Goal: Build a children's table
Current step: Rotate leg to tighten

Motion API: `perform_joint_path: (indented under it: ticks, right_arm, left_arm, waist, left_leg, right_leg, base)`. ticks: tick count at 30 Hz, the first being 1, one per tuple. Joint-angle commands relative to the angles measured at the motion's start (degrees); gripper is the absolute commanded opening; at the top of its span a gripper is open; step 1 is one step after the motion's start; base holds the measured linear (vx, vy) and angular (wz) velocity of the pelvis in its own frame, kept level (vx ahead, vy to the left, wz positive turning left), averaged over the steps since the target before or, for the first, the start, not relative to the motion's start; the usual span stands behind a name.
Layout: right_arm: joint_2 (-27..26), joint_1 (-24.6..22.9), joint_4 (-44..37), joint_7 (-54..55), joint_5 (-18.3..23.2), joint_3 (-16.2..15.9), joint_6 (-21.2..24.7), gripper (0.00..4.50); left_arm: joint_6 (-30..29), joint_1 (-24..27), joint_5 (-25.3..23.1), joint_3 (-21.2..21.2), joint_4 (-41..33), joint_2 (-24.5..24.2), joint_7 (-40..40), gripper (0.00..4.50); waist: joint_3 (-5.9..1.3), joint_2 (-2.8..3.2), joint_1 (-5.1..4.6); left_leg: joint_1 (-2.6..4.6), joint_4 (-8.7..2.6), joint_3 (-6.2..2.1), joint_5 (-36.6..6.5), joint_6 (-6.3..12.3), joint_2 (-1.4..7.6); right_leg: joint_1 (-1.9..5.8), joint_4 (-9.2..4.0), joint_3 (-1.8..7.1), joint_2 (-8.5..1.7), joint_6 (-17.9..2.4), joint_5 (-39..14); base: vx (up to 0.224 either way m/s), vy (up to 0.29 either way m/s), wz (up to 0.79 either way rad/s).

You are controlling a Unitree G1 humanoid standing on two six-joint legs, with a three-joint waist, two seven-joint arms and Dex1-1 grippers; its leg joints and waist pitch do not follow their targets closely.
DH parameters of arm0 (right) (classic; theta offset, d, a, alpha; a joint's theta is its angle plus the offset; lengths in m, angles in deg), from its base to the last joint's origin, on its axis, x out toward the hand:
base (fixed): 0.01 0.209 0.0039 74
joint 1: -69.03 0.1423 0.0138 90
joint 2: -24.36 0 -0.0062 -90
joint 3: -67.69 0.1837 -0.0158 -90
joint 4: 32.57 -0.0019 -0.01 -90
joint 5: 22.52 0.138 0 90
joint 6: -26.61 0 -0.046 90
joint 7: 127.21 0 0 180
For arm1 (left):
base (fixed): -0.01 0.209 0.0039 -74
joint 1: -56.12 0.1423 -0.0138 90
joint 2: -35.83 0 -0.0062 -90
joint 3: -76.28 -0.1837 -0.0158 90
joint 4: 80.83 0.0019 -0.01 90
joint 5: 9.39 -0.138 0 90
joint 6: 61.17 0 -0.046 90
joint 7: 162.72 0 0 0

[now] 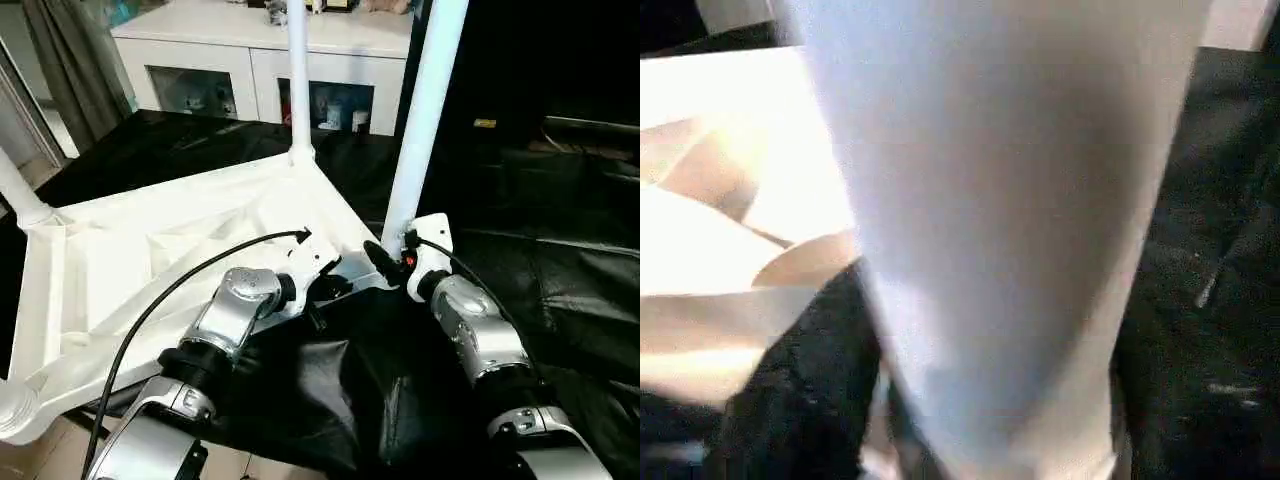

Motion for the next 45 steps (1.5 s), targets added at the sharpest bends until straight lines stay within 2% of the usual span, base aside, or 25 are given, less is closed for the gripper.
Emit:
perform_joint_path:
  ticks: [1, 3, 4, 7, 9, 10, 14, 17, 19, 20, 22, 25, 27, 32, 34, 35, 39, 40, 41, 43, 45]
  right_arm:
    - [-4.37, -1.5, 0.47, -9.55, 0.95, -7.61, 1.87, 3.64]
    - [-2.58, -1.71, -0.02, -11.66, -0.07, -9.16, 1.59, 3.7]
    - [0.36, -1.96, -0.77, -15.59, -0.76, -10.57, 1.55, 3.73]
    - [2.97, -2.14, -1.56, -19.52, -0.51, -11.05, 1.44, 3.73]
    - [6.11, -2.27, -2.59, -24.44, 0.33, -11.03, 1.36, 3.73]
    - [7.9, -2.24, -3.18, -27.4, 1.1, -10.64, 1.27, 3.73]
    - [9.88, -2.09, -4.2, -31.46, 1.94, -10.22, 1.42, 3.73]
    - [11.08, -2.07, -4.91, -34.38, 2.38, -10.37, 1.79, 3.73]
    - [11.69, -2.18, -5.34, -35.93, 2.59, -10.72, 2.06, 3.73]
    - [12.51, -2.4, -5.92, -38.21, 2.78, -11.75, 2.67, 3.73]
    - [13.04, -2.47, -5.97, -39.18, 2.25, -12.67, 2.68, 3.42]
    - [12.79, -2.25, -4.89, -39.37, 1.68, -12.78, 1.6, 3.38]
    - [12.59, -2.08, -4.74, -39.58, 1.9, -12.65, 1.75, 3.02]
    - [11.98, -1.94, -4.99, -40.78, 3.37, -11.97, 3.15, 2.77]
    - [12.0, -2.16, -5.1, -40.83, 3.51, -12.12, 3.48, 2.76]
    - [11.88, -2.47, -4.98, -40.42, 3.41, -12.18, 3.5, 2.76]
    - [11.08, -3.15, -4.45, -37.86, 2.87, -11.87, 3.49, 2.75]
    - [9.3, -3.21, -2.41, -31.37, 1.16, -10.99, 2.73, 2.75]
    - [7.61, -3.19, -0.57, -25.53, -0.2, -10.1, 2.16, 2.75]
    - [3.49, -3.17, 2.13, -14.86, -1.48, -7.94, 2.6, 2.74]
    - [0.78, -2.92, 3.09, -9.17, -1.74, -6.88, 2.92, 2.74]
  left_arm:
    - [1.83, -1.24, 2.68, 1.81, -1.37, 2.76, 3.81, 0.0]
    - [1.98, -0.91, 2.61, 1.58, -1.73, 2.07, 2.43, 0.0]
    - [2.12, -0.34, 2.88, 1.16, -2.31, 0.54, -0.3, 0.0]
    - [2.6, 0.3, 3.36, 0.74, -2.97, -1.05, -3.36, 0.0]
    - [3.19, 1.39, 4.18, 0.03, -4.37, -3.24, -8.02, 0.0]
    - [3.45, 2.32, 4.84, -0.51, -5.78, -4.74, -11.45, 0.0]
    - [3.1, 3.62, 6.16, -1.14, -8.2, -6.73, -16.46, 0.0]
    - [2.49, 4.2, 6.97, -1.43, -9.45, -8.06, -19.37, 0.0]
    - [2.35, 4.33, 7.13, -1.53, -9.83, -8.84, -20.49, 0.0]
    - [2.32, 4.36, 7.13, -1.44, -9.99, -9.86, -21.71, 0.0]
    - [2.33, 4.37, 7.14, -1.39, -10.09, -10.53, -22.35, 0.0]
    - [2.33, 4.49, 7.22, -1.22, -10.28, -11.29, -22.83, 0.0]
    - [2.28, 4.56, 7.26, -1.15, -10.4, -11.38, -22.92, 0.0]
    - [1.45, 5.02, 7.56, -1.24, -11.6, -11.43, -22.93, 0.0]
    - [1.34, 4.95, 7.46, -1.09, -11.46, -11.33, -22.7, 0.0]
    - [1.22, 4.82, 7.22, -0.88, -11.2, -11.09, -21.88, 0.0]
    - [1.06, 4.14, 6.1, -0.43, -9.91, -10.29, -18.81, 0.0]
    - [1.14, 2.85, 5.29, 0.42, -7.57, -8.56, -14.5, 0.0]
    - [1.12, 1.71, 4.63, 1.04, -5.63, -6.96, -10.83, 0.0]
    - [1.3, -0.4, 3.66, 1.96, -2.32, -3.43, -3.97, 0.0]
    - [1.18, -1.41, 3.42, 2.21, -0.87, -1.23, -0.85, 0.0]
  waist:
    - [-2.89, -1.43, 0.14]
    - [-2.82, -1.44, 0.02]
    - [-2.81, -1.26, 0.0]
    - [-2.91, -1.38, 0.1]
    - [-2.84, -1.52, 0.07]
    - [-3.03, -1.65, 0.14]
    - [-2.97, -1.33, 0.27]
    - [-3.0, -1.55, 0.37]
    - [-2.95, -1.51, 0.54]
    - [-2.86, -1.68, 0.55]
    - [-2.82, -1.79, 0.66]
    - [-2.85, -1.73, 0.92]
    - [-2.87, -1.61, 1.0]
    - [-2.87, -1.71, 1.21]
    - [-2.9, -1.75, 1.34]
    - [-2.89, -1.51, 1.36]
    - [-2.88, -1.55, 1.38]
    - [-2.92, -1.37, 1.41]
    - [-2.65, -1.47, 1.04]
    - [-2.5, -1.59, 0.73]
    - [-2.26, -1.51, 0.43]
  left_leg:
    - [0.17, -3.57, -0.42, -12.35, 2.29, 0.5]
    - [0.13, -3.57, -0.37, -12.13, 2.62, 0.54]
    - [0.15, -3.6, -0.4, -12.48, 2.51, 0.56]
    - [0.18, -3.5, -0.39, -12.6, 2.73, 0.67]
    - [0.11, -3.49, -0.32, -11.86, 3.15, 0.71]
    - [-0.03, -3.27, -0.27, -10.95, 3.79, 0.68]
    - [0.26, -3.19, -0.1, -9.93, 4.38, 1.05]
    - [0.24, -3.15, -0.03, -9.29, 4.55, 1.11]
    - [0.22, -3.17, -0.06, -9.52, 4.6, 1.15]
    - [0.19, -3.22, -0.04, -9.9, 4.51, 1.15]
    - [0.24, -3.22, 0.0, -9.94, 4.33, 1.19]
    - [0.33, -3.25, -0.06, -9.52, 3.77, 1.21]
    - [0.33, -3.24, -0.08, -9.56, 3.65, 1.18]
    - [0.31, -3.19, -0.07, -9.15, 3.78, 1.17]
    - [0.29, -3.13, -0.06, -8.8, 3.87, 1.14]
    - [0.3, -3.14, -0.08, -8.89, 3.74, 1.14]
    - [0.34, -3.13, -0.09, -9.07, 3.44, 1.1]
    - [0.38, -3.14, -0.14, -9.11, 3.26, 1.13]
    - [0.35, -3.31, -0.12, -10.09, 2.34, 0.96]
    - [0.63, -3.72, -0.3, -12.87, 0.35, 0.85]
    - [1.0, -4.01, -0.43, -15.62, -0.97, 0.83]
  right_leg:
    - [2.27, -4.59, 1.25, -1.96, -9.76, -11.2]
    - [2.26, -4.59, 1.23, -1.93, -10.15, -10.8]
    - [2.31, -4.67, 1.16, -1.91, -10.28, -11.3]
    - [2.48, -4.58, 1.16, -1.97, -10.68, -10.93]
    - [2.48, -4.48, 1.17, -1.96, -11.24, -9.47]
    - [2.74, -4.15, 1.14, -1.92, -11.69, -7.83]
    - [2.41, -3.78, 1.0, -1.81, -13.9, -4.94]
    - [2.43, -3.54, 0.92, -1.73, -14.81, -3.57]
    - [2.43, -3.46, 0.89, -1.84, -14.98, -3.95]
    - [2.42, -3.52, 0.91, -1.84, -14.78, -4.77]
    - [2.39, -3.58, 1.0, -1.91, -14.44, -5.41]
    - [2.34, -3.47, 1.03, -1.99, -14.54, -4.95]
    - [2.36, -3.38, 1.04, -2.0, -14.68, -4.37]
    - [2.48, -3.23, 1.0, -1.97, -15.11, -2.88]
    - [2.52, -3.18, 1.0, -1.97, -15.11, -2.67]
    - [2.49, -3.22, 1.0, -1.95, -15.13, -2.54]
    - [2.5, -3.24, 1.03, -1.96, -15.13, -2.36]
    - [2.5, -3.2, 1.04, -2.03, -15.09, -2.46]
    - [2.22, -3.56, 1.15, -2.02, -14.67, -4.36]
    - [2.34, -4.11, 1.16, -2.17, -13.3, -10.32]
    - [1.97, -4.74, 1.24, -2.23, -11.62, -15.56]
  base:
    - [0.0, 0.0, 0.0]
    - [0.0, 0.0, 0.0]
    - [0.0, 0.0, 0.0]
    - [0.0, 0.0, 0.0]
    - [0.0, 0.0, 0.0]
    - [0.0, 0.0, 0.0]
    - [0.0, 0.0, 0.0]
    - [0.0, 0.0, 0.0]
    - [0.0, 0.0, 0.0]
    - [0.0, 0.0, 0.0]
    - [0.0, 0.0, 0.0]
    - [0.0, 0.0, 0.0]
    - [0.0, 0.0, 0.0]
    - [0.0, 0.0, 0.0]
    - [0.0, 0.0, 0.0]
    - [0.0, 0.0, 0.0]
    - [0.0, 0.0, 0.0]
    - [0.0, 0.0, 0.0]
    - [0.0, 0.0, 0.0]
    - [0.0, 0.0, 0.0]
    - [0.0, 0.0, 0.0]
